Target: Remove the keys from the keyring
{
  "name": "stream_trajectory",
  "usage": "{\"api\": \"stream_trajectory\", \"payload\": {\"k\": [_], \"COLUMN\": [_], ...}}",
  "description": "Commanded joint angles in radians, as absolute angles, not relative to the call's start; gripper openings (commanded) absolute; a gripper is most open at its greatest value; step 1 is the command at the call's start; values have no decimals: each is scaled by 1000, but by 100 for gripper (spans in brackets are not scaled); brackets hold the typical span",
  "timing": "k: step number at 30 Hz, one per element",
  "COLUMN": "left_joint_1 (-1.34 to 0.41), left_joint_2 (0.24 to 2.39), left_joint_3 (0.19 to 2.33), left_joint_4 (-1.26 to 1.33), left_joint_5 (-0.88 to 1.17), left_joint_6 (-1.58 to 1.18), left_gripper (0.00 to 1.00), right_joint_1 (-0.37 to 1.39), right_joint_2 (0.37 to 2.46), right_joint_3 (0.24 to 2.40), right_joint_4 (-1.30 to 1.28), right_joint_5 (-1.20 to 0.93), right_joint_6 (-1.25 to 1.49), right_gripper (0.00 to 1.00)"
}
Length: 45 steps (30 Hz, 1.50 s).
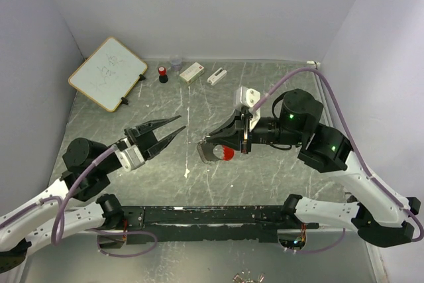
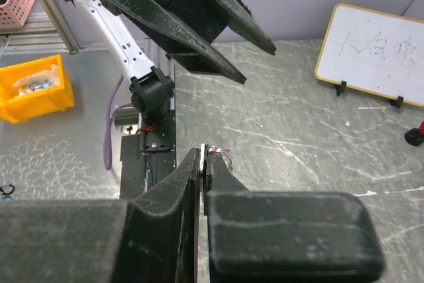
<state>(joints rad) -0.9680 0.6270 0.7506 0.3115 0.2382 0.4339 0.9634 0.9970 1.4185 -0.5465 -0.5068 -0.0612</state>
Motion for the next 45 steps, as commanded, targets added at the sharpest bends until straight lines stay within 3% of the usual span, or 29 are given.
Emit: {"api": "stream_trajectory", "payload": {"k": [1,10,21,45], "left_joint_1": [-971,-972,-971,-972], "left_joint_2": [662,761,711,764], "left_joint_3": [750,791,706,724], "left_joint_4": [339,354,526,599], "left_joint_5": [350,478,356,493], "left_joint_6": [407,375,297,183], "left_gripper": [41,42,40,41], "right_joint_1": [962,961,962,963], "right_joint_2": [981,962,957,953], "right_joint_3": [1444,1436,1416,1397], "right_joint_4": [-510,-500,-486,-470], "right_joint_5": [-518,-513,-509,-500], "right_joint_6": [-67,-70,-66,-64], "right_gripper": [0,0,0,0]}}
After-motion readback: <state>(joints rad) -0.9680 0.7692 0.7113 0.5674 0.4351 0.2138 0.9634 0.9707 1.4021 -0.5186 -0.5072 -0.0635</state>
